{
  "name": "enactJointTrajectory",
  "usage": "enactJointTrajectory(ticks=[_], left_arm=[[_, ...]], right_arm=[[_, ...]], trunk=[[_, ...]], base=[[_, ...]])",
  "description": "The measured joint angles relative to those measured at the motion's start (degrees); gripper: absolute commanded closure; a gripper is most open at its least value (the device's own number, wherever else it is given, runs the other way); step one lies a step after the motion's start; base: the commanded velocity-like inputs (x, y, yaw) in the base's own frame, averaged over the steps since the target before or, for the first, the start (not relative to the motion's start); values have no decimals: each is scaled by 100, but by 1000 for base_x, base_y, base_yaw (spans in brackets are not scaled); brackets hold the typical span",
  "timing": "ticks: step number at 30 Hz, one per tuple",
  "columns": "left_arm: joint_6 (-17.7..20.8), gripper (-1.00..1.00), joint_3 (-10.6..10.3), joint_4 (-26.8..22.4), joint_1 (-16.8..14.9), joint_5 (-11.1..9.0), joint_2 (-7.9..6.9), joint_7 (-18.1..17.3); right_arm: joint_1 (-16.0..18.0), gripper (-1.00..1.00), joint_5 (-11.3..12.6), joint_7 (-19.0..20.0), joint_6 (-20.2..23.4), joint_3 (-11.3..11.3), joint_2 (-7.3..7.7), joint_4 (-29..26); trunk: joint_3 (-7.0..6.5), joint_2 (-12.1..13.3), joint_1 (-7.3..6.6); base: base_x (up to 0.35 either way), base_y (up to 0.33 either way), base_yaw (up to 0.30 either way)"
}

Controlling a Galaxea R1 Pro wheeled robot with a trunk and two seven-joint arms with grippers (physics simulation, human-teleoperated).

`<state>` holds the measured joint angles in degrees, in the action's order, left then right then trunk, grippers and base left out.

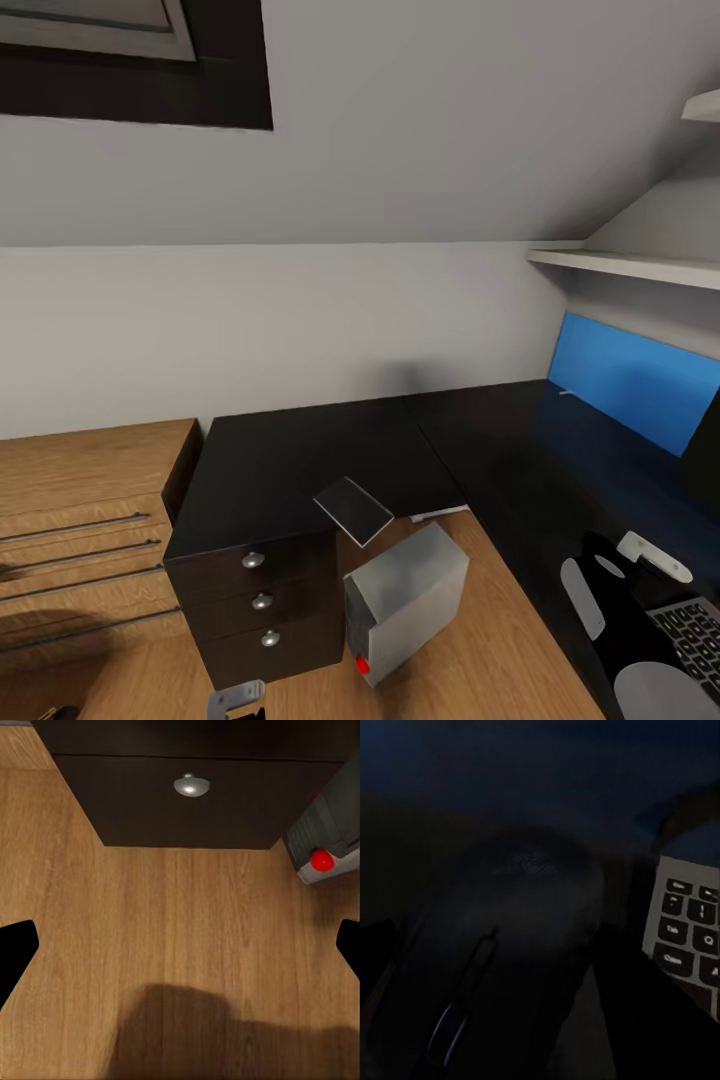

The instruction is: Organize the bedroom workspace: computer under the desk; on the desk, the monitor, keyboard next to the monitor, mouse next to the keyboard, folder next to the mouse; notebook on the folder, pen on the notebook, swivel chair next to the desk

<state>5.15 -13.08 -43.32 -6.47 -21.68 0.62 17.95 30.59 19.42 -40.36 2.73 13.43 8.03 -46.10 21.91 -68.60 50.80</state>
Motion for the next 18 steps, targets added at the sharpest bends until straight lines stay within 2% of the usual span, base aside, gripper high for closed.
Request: enactJointTrajectory(ticks=[5,8,13,14,18], left_arm=[[-3,-100,-12,52,0,15,4,-5],[-7,-100,-13,53,0,18,4,-10],[-8,-100,-13,54,0,19,4,-12],[-9,-100,-13,54,0,19,4,-12],[-9,-100,-13,54,0,19,4,-12]], right_arm=[[27,100,-8,252,-230,8,214,473],[47,100,-8,417,-247,9,274,632],[200,100,-7,622,-287,9,434,1033],[258,100,-20,656,-425,11,475,1163],[288,100,-22,675,-524,11,497,1274]], trunk=[[0,0,1],[0,0,-1],[0,0,1],[0,0,1],[0,0,2]], base=[[73,0,0],[229,0,0],[143,0,0],[29,0,0],[10,0,0]])
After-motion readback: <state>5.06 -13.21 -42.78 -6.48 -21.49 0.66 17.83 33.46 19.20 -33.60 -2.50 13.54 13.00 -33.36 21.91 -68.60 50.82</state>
